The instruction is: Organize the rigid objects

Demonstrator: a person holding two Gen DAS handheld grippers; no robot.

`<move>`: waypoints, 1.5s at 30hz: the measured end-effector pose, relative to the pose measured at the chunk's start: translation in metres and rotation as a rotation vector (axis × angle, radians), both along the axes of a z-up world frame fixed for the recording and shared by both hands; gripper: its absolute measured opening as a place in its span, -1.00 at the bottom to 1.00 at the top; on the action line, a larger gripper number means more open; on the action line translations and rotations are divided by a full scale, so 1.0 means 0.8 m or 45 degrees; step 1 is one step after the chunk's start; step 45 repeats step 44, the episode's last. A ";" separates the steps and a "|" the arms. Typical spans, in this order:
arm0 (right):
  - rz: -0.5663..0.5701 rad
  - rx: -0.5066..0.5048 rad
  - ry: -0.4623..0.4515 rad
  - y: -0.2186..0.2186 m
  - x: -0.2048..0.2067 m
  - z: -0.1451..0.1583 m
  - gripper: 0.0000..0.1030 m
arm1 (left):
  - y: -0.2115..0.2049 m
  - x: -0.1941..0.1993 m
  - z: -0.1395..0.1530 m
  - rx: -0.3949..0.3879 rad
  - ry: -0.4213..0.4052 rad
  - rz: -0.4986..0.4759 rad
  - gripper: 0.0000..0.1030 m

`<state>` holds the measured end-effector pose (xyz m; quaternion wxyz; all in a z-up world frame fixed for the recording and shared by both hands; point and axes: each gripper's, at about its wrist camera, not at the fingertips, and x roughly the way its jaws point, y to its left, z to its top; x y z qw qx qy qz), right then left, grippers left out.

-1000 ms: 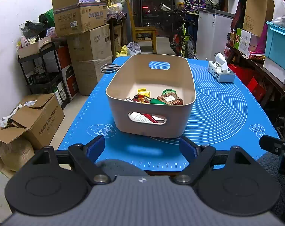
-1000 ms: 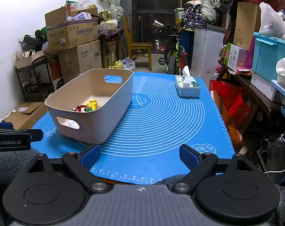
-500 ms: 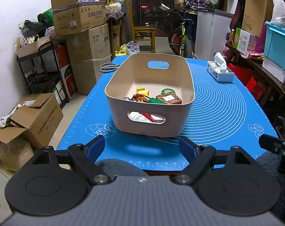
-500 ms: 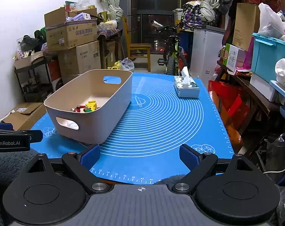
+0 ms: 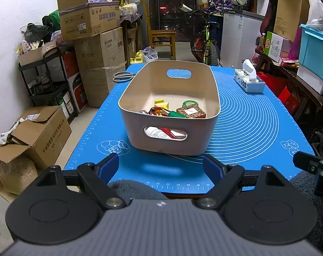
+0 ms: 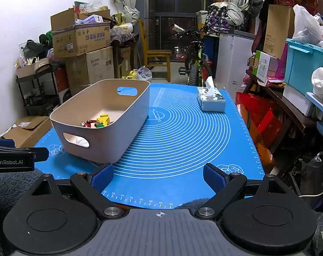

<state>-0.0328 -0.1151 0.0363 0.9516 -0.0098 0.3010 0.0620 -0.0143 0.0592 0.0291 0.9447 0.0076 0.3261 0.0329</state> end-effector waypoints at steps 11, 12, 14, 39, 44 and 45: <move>0.003 0.000 -0.001 0.001 -0.001 0.000 0.79 | 0.000 0.000 0.000 0.003 -0.001 0.000 0.67; 0.003 -0.001 -0.001 0.001 -0.001 0.000 0.79 | 0.000 0.000 0.000 0.003 -0.001 0.000 0.67; 0.003 -0.001 -0.001 0.001 -0.001 0.000 0.79 | 0.000 0.000 0.000 0.003 -0.001 0.001 0.68; 0.003 -0.003 -0.001 0.001 0.000 0.000 0.79 | -0.001 0.000 0.000 0.001 -0.001 0.000 0.68; 0.002 -0.002 -0.001 0.001 0.000 0.001 0.79 | -0.004 0.000 0.000 0.007 -0.005 0.001 0.72; 0.002 -0.002 -0.001 0.001 0.000 0.001 0.79 | -0.004 0.000 0.000 0.007 -0.005 0.001 0.72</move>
